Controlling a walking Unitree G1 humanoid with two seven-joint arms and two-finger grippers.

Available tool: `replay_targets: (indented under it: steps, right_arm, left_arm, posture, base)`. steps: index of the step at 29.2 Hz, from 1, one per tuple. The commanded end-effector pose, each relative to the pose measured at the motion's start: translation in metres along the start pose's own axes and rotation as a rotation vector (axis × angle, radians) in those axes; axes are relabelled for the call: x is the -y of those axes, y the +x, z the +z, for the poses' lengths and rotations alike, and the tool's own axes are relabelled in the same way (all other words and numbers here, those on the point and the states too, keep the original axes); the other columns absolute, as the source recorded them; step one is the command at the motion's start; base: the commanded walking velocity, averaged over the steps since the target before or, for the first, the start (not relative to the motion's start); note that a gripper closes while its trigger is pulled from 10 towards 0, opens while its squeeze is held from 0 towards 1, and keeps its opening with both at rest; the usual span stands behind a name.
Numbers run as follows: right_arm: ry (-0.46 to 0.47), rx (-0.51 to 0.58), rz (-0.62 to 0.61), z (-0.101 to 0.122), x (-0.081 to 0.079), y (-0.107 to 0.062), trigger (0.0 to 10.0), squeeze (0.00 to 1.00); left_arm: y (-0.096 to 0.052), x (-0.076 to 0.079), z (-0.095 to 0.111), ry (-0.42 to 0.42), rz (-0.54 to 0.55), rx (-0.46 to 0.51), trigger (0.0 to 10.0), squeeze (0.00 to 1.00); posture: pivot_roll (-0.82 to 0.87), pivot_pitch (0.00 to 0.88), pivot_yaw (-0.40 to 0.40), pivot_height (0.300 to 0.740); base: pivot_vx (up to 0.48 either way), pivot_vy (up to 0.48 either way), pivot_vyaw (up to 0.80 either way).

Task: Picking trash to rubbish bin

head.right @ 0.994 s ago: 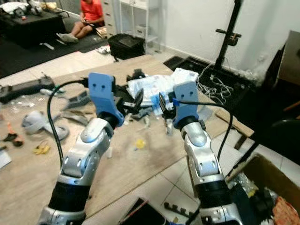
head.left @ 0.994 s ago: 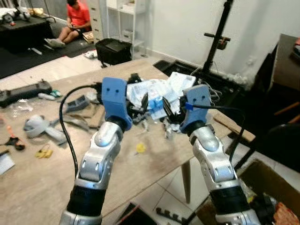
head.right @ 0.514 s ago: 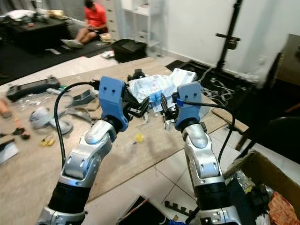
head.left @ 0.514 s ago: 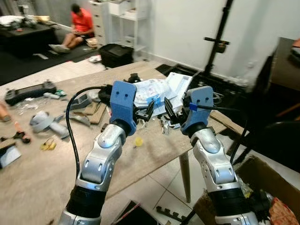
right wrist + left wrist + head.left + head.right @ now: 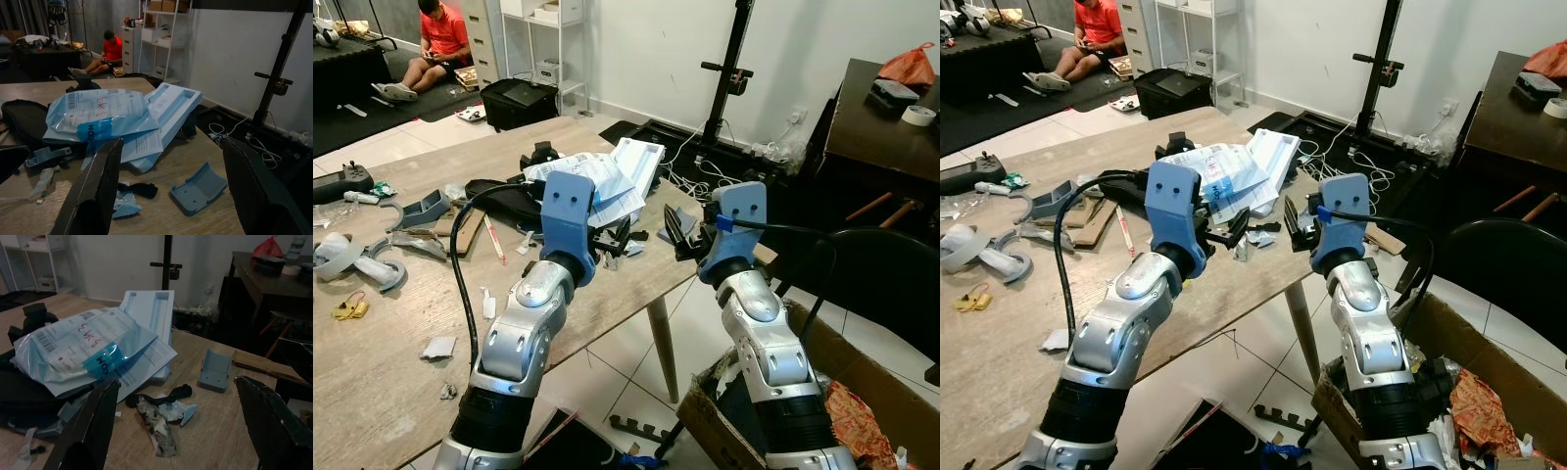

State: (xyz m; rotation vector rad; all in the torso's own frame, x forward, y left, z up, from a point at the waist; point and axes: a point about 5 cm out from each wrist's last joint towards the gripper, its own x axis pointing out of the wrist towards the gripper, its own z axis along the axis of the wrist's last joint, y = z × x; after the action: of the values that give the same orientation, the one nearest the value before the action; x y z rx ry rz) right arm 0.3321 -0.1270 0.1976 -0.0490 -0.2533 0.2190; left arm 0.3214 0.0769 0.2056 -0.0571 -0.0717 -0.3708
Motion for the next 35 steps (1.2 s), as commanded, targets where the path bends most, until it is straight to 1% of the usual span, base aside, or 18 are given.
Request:
replay_targets:
  steps: [1,14,18,21,23,28,33,35]
  right_arm:
    - [0.013,-0.017,0.006,-0.002,-0.002,0.001,10.0,0.00]
    - [0.016,-0.025,0.012,-0.003,-0.003,0.001,10.0,0.00]
    - [0.016,-0.029,0.013,-0.004,-0.002,0.000,10.0,0.00]
    - [0.016,-0.032,0.013,-0.004,-0.002,0.000,10.0,0.00]
    - [0.017,-0.033,0.013,-0.004,-0.003,0.000,10.0,0.00]
    - [0.019,-0.037,0.015,-0.005,-0.003,0.000,10.0,0.00]
    - [0.020,-0.040,0.017,-0.005,-0.003,-0.001,10.0,0.00]
    - [0.020,-0.041,0.016,-0.006,-0.003,-0.001,10.0,0.00]
  left_arm:
    - [-0.002,-0.002,-0.004,-0.006,0.005,-0.020,10.0,0.00]
    - [-0.003,-0.002,-0.006,-0.021,0.009,-0.031,10.0,0.00]
    - [-0.002,-0.003,-0.007,-0.023,0.016,-0.048,10.0,0.00]
    - [-0.003,-0.005,-0.010,0.013,0.007,-0.076,10.0,0.00]
    - [-0.003,-0.005,-0.011,0.015,0.005,-0.086,10.0,0.00]
    - [-0.004,-0.004,-0.014,0.023,0.003,-0.102,10.0,0.00]
    - [-0.005,-0.004,-0.015,0.013,0.016,-0.109,10.0,0.00]
    - [-0.004,-0.005,-0.017,0.005,0.030,-0.123,10.0,0.00]
  posture:
    - [0.01,0.036,-0.010,0.740]
    - [0.00,0.039,-0.015,0.740]
    - [0.00,0.039,-0.015,0.740]
    - [0.00,0.039,-0.015,0.740]
    - [0.00,0.039,-0.015,0.740]
    - [0.00,0.039,-0.015,0.740]
    - [0.00,0.045,-0.016,0.740]
    - [0.00,0.047,-0.015,0.740]
  base:
    - [-0.412,0.000,0.00]
    - [-0.411,0.000,0.00]
    - [0.000,0.000,0.00]
    - [0.000,0.000,0.00]
    - [0.000,0.000,0.00]
    - [0.000,-0.480,0.00]
    - [0.000,-0.480,0.00]
    - [0.000,0.000,0.00]
